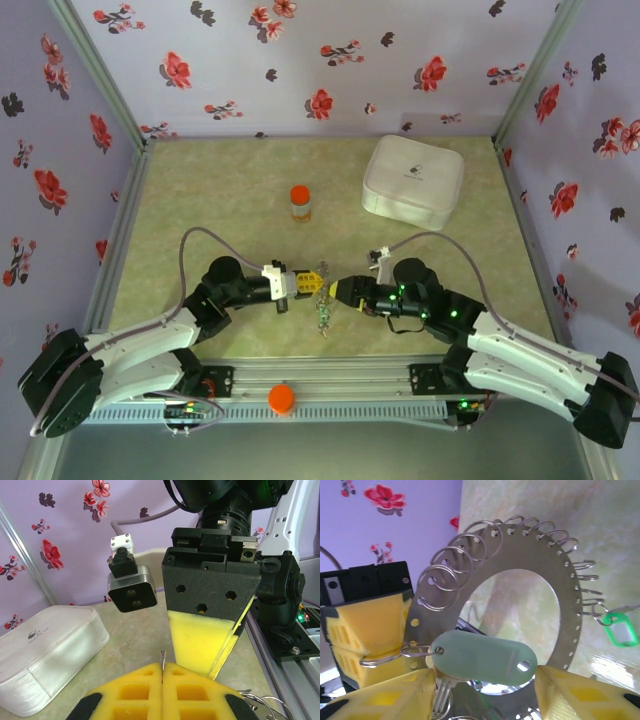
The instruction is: Put the keys on the keyring
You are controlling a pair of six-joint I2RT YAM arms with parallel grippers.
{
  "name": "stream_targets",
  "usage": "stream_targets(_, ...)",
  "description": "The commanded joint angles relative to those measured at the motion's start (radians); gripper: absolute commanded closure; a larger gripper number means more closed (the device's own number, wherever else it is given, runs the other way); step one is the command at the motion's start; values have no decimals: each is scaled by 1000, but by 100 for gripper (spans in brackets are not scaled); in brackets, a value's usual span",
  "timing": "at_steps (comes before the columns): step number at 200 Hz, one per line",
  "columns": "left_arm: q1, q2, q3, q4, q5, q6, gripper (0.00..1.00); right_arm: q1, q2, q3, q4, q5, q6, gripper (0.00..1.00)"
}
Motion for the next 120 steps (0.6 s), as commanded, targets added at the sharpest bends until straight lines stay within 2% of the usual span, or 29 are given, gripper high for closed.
stream_targets(1, -1, 3, 7, 69, -6, -6, 100, 6, 5, -26, 182, -43, 63, 44)
stream_targets(32, -1, 5, 7, 74, -10, -9, 100, 6, 25, -58, 272, -74, 91, 45)
stream_targets(55, -1, 3, 7, 73, -16, -5, 100, 6, 22, -91, 343, -67, 122, 50)
stream_targets(99, -2, 0, 7, 74, -28, -2, 100, 5, 9, -96, 334, -48, 110, 65)
stream_targets(120, -2, -2, 6, 73, -28, -3, 100, 5, -8, -93, 284, -22, 86, 70)
